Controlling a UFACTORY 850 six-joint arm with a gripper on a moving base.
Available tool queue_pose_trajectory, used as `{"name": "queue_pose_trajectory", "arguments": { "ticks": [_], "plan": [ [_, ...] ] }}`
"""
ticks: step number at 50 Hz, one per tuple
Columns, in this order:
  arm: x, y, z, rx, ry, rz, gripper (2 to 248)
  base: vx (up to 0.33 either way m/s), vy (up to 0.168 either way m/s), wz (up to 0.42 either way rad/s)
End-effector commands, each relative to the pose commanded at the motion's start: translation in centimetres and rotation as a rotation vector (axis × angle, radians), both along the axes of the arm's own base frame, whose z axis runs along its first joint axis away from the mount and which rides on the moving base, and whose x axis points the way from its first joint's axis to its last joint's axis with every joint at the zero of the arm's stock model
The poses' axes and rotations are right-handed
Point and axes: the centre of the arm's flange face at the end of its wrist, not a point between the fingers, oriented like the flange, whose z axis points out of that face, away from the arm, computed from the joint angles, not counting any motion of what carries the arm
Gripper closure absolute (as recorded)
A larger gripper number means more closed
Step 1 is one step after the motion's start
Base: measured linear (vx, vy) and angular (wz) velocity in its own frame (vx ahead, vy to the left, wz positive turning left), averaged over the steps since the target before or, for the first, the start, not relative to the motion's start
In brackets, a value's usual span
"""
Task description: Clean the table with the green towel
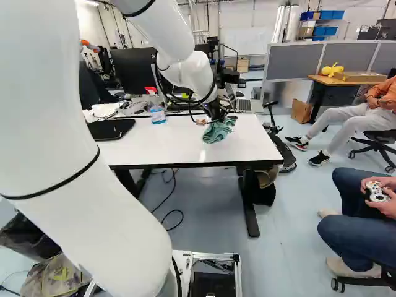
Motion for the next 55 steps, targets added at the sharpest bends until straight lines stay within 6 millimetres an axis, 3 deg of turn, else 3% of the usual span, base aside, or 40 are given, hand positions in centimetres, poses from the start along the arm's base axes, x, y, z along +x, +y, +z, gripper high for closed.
{"name": "queue_pose_trajectory", "arguments": {
  "ticks": [30, 55],
  "plan": [
    [3.0, -5.3, 0.0, -0.003, -0.007, -0.075, 209, 0.0, 0.0, 0.0],
    [3.8, -9.4, -0.1, -0.006, -0.013, -0.136, 209, 0.0, 0.0, 0.0]
  ]
}}
